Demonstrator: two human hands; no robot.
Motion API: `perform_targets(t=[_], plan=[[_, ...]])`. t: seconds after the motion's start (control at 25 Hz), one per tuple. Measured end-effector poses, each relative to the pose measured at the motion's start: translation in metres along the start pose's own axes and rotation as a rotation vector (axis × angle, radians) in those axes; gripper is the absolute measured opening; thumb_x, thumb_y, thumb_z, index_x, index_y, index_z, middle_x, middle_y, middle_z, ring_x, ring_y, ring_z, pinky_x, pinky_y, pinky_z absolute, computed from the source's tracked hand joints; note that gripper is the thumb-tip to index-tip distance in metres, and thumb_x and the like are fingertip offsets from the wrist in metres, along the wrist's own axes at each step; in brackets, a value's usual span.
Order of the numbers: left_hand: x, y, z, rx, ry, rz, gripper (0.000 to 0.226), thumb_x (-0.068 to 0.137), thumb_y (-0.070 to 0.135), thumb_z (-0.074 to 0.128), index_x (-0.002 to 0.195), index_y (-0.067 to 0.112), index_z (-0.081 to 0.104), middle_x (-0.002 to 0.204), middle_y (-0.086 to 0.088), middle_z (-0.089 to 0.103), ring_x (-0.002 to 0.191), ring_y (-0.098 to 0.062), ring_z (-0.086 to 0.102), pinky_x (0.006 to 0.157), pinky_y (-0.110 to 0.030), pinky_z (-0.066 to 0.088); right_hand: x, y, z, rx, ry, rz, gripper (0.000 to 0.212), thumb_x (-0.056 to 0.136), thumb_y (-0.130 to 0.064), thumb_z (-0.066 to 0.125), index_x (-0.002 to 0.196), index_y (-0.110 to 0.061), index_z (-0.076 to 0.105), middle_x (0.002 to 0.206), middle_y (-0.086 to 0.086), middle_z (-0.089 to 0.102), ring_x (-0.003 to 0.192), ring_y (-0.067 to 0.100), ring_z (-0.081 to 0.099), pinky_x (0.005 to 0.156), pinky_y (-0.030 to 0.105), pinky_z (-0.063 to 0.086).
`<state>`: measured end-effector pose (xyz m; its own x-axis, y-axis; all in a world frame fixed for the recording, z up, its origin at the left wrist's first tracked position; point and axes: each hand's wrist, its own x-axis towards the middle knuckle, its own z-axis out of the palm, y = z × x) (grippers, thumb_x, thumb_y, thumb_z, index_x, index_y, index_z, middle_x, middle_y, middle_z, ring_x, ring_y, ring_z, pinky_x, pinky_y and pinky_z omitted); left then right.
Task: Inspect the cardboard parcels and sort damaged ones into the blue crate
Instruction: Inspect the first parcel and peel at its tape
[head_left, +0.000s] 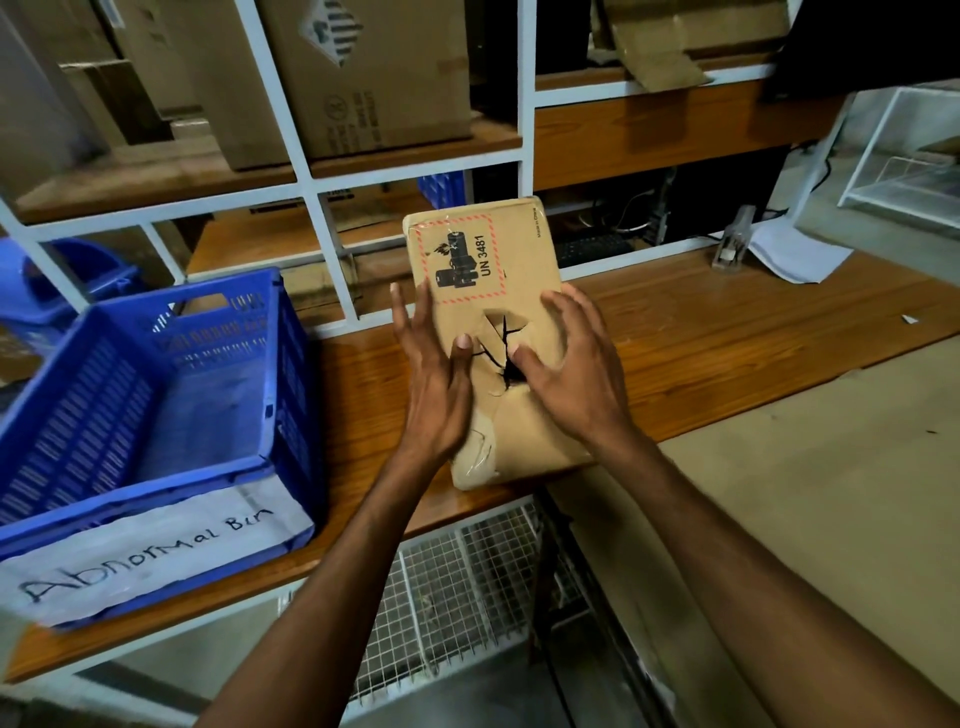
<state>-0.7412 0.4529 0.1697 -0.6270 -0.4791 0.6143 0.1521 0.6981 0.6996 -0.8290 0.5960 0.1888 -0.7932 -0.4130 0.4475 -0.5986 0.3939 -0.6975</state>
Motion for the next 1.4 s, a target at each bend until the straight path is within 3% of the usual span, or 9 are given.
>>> perform_targets(t=[0.12,0.24,0.44,0.56,0.64,0.84,1.04,1.2,1.4], plan=[[-0.005,-0.004,-0.004,-0.177,-0.043,-0.245,0.071,0.11,0.035,0.048,0.166,0.023,0.006,0.167,0.0,0.03,0.148,-0.005,0.034,0.119,-0.027,0.032,0.004,0.007,0.002,0.281,-0.005,0.218,0.057,0.101,-0.039,0.059,0.153,-0.025,0.04,0.146,0.0,0.055,0.13,0.019,0.054,0.102,0.041,0.049],[-0.006,-0.004,-0.001,-0.254,-0.018,-0.346,0.051,0.11,0.03,0.048,0.158,0.02,0.035,0.125,0.023,0.062,0.109,0.011,0.064,0.09,-0.02,0.057,0.002,0.007,0.006,0.332,-0.028,0.29,0.034,0.106,-0.031,0.053,0.138,-0.021,0.056,0.12,-0.005,0.065,0.115,0.021,0.063,0.085,0.031,0.049],[-0.006,-0.017,-0.006,-0.294,-0.077,-0.227,0.064,0.105,0.028,0.06,0.157,0.017,0.023,0.143,0.008,0.055,0.127,-0.007,0.06,0.099,-0.033,0.057,0.008,0.015,0.014,0.392,-0.087,0.22,0.076,0.086,-0.077,0.054,0.146,-0.034,0.037,0.134,-0.005,0.055,0.12,0.016,0.054,0.092,0.035,0.051],[-0.017,-0.037,-0.007,-0.145,-0.182,-0.143,0.073,0.096,0.019,0.073,0.148,0.021,0.022,0.155,-0.002,0.041,0.142,-0.007,0.046,0.109,-0.032,0.05,0.01,0.03,0.017,0.327,-0.146,0.202,0.098,0.074,-0.088,0.045,0.154,-0.035,0.024,0.148,-0.003,0.036,0.133,0.016,0.034,0.103,0.038,0.04],[-0.034,-0.052,-0.001,-0.11,-0.223,-0.117,0.078,0.094,0.019,0.075,0.148,0.031,0.021,0.162,-0.002,0.029,0.149,-0.012,0.037,0.112,-0.039,0.049,0.004,0.038,0.022,0.451,-0.145,0.262,0.105,0.07,-0.095,0.043,0.152,-0.032,0.027,0.144,0.0,0.041,0.132,0.019,0.042,0.103,0.043,0.045],[-0.058,-0.055,0.016,-0.216,-0.283,-0.177,0.08,0.093,0.015,0.075,0.145,0.046,0.021,0.163,0.009,0.025,0.149,-0.007,0.035,0.108,-0.035,0.053,-0.011,0.06,0.036,0.642,-0.12,0.445,0.101,0.076,-0.086,0.051,0.147,-0.018,0.031,0.135,0.004,0.056,0.122,0.017,0.058,0.106,0.048,0.052],[-0.036,-0.053,0.012,-0.271,-0.17,-0.277,0.027,0.108,0.048,0.041,0.129,0.036,0.053,0.138,0.007,0.056,0.127,-0.012,0.058,0.096,-0.046,0.059,-0.001,0.053,0.026,0.569,-0.061,0.444,0.095,0.076,-0.089,0.043,0.15,-0.03,0.031,0.14,0.001,0.051,0.125,0.02,0.055,0.098,0.044,0.05],[-0.01,-0.041,0.0,-0.318,-0.137,-0.467,0.048,0.109,0.057,0.033,0.136,0.022,0.052,0.138,0.003,0.058,0.124,-0.02,0.061,0.097,-0.05,0.057,0.007,0.036,0.012,0.598,-0.055,0.468,0.095,0.077,-0.096,0.033,0.143,-0.028,0.044,0.131,-0.002,0.06,0.118,0.015,0.06,0.091,0.038,0.05],[0.041,0.012,-0.019,-0.458,-0.245,-0.68,0.096,0.088,0.085,0.021,0.155,0.021,0.045,0.152,-0.008,0.053,0.134,-0.028,0.056,0.104,-0.05,0.049,0.049,0.013,-0.017,0.562,-0.089,0.485,0.051,0.1,-0.072,0.026,0.098,-0.039,0.065,0.086,-0.017,0.069,0.077,-0.001,0.068,0.064,0.021,0.053]])
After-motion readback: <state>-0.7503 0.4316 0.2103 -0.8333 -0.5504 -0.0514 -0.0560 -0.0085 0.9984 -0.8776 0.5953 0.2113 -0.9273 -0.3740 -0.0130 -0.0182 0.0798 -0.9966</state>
